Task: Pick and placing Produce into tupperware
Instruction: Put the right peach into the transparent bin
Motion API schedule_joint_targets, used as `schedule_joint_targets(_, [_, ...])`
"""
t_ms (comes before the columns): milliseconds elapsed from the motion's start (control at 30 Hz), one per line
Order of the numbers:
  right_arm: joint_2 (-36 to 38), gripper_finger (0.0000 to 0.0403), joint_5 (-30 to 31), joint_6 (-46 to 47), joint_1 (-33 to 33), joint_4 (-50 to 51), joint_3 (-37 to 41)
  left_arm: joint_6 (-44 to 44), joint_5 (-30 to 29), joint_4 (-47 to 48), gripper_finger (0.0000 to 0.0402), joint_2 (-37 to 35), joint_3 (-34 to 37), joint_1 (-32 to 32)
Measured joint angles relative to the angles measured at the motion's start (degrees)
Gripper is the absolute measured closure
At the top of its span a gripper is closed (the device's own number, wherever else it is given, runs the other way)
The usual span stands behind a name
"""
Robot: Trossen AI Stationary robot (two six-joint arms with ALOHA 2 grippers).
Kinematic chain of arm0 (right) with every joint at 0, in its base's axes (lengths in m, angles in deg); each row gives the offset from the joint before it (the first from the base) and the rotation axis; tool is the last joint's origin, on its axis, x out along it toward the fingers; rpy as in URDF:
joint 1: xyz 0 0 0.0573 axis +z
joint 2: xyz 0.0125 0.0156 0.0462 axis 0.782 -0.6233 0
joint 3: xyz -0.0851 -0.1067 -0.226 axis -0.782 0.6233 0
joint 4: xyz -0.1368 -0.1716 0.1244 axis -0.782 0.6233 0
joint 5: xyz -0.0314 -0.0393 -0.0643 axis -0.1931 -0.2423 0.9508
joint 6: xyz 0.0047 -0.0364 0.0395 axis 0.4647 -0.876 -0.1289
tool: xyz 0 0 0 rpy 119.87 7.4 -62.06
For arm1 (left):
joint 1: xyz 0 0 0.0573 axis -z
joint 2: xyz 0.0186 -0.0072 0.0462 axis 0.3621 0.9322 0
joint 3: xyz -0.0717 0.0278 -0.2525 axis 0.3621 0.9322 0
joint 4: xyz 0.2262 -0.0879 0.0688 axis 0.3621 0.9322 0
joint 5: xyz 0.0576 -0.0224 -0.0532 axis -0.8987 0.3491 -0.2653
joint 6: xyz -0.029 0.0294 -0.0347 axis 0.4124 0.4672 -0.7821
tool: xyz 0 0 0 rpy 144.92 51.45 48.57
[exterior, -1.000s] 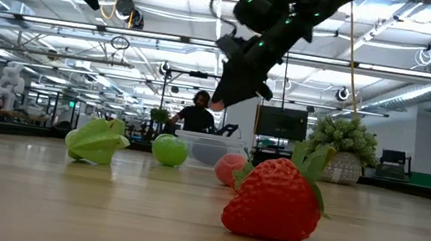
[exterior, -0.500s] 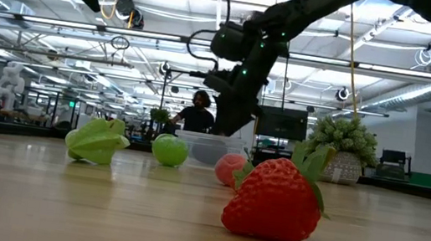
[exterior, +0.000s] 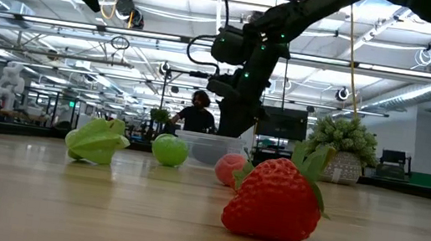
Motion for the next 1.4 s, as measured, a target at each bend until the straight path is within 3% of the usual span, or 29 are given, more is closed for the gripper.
schedule_joint_targets(400, [0.0,0.0284,-2.8,-1.3,-0.2,-1.5,0.0,0.0,0.0,0.0,0.0197,0.0,0.0,0.0])
schedule_joint_targets(1400, [0.0,0.0279,-2.8,-3.9,-0.2,-3.1,0.0,0.0,0.1,0.0,0.0197,0.0,0.0,0.0])
